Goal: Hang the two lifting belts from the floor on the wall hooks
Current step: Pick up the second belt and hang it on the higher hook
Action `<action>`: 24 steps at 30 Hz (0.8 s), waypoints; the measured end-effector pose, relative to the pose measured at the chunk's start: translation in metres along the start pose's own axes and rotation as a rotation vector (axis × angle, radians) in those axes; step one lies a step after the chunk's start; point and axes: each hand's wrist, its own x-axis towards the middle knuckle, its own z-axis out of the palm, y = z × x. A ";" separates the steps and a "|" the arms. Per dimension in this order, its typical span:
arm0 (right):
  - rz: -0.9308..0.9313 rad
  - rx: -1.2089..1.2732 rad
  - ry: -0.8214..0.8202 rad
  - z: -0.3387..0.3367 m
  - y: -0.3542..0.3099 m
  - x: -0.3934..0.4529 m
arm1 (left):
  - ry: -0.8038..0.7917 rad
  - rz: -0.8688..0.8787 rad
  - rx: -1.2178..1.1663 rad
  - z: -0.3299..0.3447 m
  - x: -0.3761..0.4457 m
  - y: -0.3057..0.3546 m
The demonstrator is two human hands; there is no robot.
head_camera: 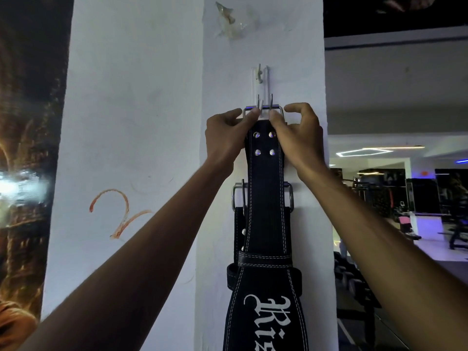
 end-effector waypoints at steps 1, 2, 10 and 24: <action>0.023 -0.020 0.031 0.000 -0.003 0.002 | 0.004 -0.006 0.008 0.001 0.000 0.002; 0.037 -0.037 0.059 0.001 -0.006 0.003 | 0.012 -0.022 0.018 0.001 -0.001 0.005; 0.086 -0.137 0.082 0.009 -0.013 0.007 | 0.130 -0.149 0.053 0.009 0.001 0.015; -0.104 0.080 -0.047 -0.008 0.015 -0.061 | 0.000 -0.105 -0.051 -0.021 -0.063 -0.022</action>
